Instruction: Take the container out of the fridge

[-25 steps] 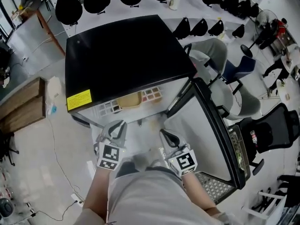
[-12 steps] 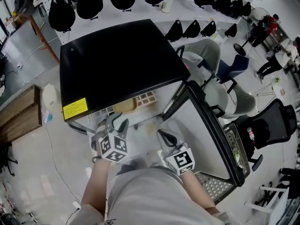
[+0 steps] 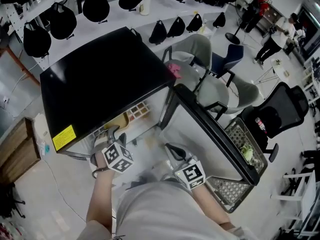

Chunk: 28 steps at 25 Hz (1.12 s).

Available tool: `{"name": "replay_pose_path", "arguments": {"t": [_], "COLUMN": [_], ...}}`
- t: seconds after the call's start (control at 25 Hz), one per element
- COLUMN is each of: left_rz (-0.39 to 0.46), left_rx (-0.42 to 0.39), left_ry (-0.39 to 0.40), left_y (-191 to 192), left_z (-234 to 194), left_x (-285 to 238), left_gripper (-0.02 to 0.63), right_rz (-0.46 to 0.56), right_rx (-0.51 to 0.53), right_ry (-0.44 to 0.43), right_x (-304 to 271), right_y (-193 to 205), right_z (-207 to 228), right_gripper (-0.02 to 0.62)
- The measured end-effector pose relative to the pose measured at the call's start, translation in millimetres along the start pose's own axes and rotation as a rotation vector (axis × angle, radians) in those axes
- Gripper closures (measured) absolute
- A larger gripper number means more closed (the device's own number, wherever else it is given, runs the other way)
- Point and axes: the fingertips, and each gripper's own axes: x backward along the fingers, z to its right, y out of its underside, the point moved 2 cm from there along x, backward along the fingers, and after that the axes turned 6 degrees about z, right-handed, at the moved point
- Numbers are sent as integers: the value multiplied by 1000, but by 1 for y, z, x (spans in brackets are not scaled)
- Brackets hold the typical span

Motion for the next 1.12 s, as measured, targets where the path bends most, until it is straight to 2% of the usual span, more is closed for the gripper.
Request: {"name": "replay_pose_path", "arguments": {"t": [0.28,0.6,0.8,0.88,1.12], "left_rz": [-20,-6,22,55,171], "left_rx": [-29,-25,-5,29,213], "left_ry": [4,1,9,21,56], "left_y": [2,0,-1,-4,-14], "left_z": [0,-4,0,2,9], "left_x": [-10,-7,1,6,26], "left_gripper": [466,580,588,588,589], "right_rz": [-9,-15,-10,-9,-12], "right_rx": [-16,-37,-39,-40,-37], "right_ry": [46,62,50,43,8], "right_x": [11,15,13,12,7], "right_y": [9,9,8,6,6], "right_z": [3,3,2,0,-5], "right_gripper": [592,592,592,592,592]}}
